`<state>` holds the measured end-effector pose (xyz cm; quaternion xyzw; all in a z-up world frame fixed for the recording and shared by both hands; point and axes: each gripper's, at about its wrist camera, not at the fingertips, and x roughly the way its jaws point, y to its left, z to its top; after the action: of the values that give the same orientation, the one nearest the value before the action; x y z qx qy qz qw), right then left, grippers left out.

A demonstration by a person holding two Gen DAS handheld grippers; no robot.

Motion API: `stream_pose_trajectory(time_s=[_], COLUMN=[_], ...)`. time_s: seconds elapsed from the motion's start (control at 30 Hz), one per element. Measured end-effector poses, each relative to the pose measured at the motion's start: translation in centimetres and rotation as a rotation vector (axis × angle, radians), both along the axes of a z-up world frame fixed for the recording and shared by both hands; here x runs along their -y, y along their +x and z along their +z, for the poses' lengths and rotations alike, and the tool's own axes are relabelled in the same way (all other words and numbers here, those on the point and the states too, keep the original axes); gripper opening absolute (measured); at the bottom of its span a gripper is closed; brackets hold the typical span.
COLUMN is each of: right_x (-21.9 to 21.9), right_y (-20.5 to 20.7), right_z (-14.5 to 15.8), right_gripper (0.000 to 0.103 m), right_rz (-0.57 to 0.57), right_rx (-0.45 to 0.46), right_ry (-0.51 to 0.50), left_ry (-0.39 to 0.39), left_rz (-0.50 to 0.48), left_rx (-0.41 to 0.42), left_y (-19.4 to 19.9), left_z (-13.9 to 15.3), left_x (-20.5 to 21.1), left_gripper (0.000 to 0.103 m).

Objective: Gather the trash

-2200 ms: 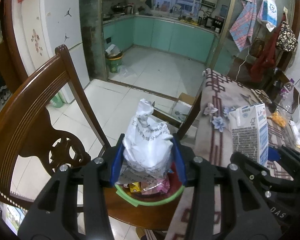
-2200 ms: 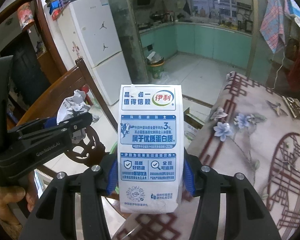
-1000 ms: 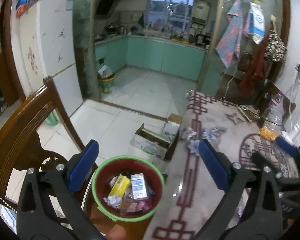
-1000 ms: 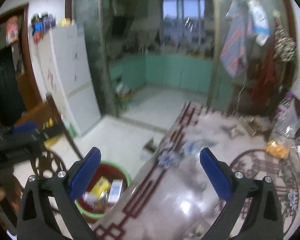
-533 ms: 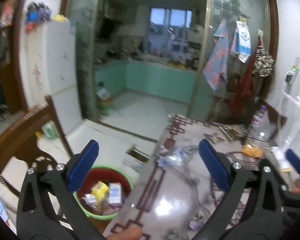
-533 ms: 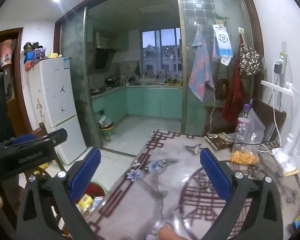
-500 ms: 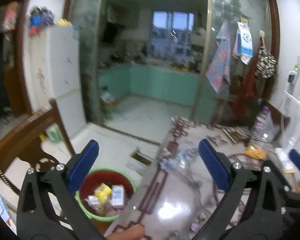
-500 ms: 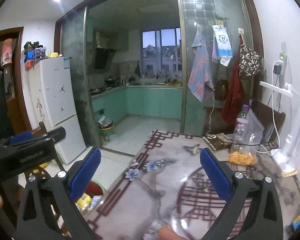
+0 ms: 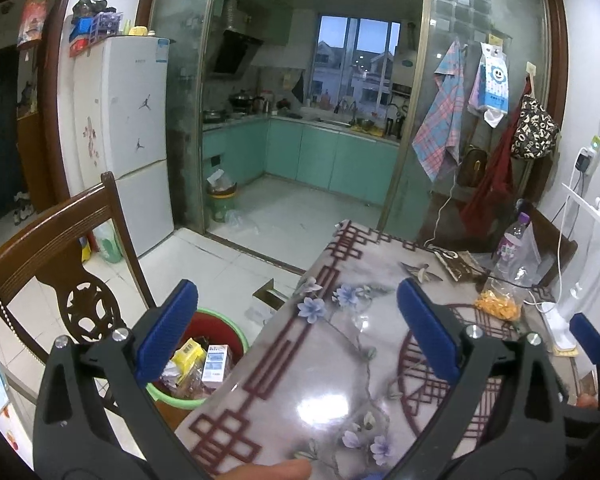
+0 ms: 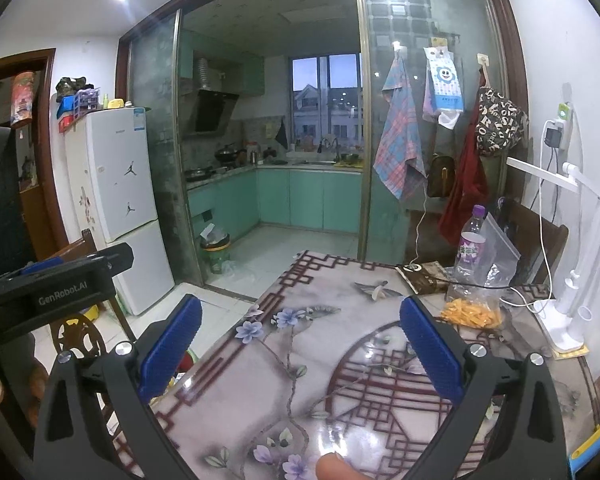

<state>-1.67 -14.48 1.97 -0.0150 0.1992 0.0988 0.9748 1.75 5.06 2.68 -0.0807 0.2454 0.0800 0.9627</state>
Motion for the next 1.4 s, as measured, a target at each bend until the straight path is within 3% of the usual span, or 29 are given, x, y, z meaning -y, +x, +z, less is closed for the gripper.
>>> stream_pose_trajectory(time_s=[1.4], right_x=[0.3], right_y=[-0.4], right_z=[-0.2], right_gripper=[0.096], right_rz=[0.015], right_rx=[-0.015], right_ry=[0.016], left_ry=[0.008], left_rz=[-0.016], left_rx=[-0.035], left_y=[-0.3], left_z=[-0.2], left_x=[0.9], left_gripper=[0.098])
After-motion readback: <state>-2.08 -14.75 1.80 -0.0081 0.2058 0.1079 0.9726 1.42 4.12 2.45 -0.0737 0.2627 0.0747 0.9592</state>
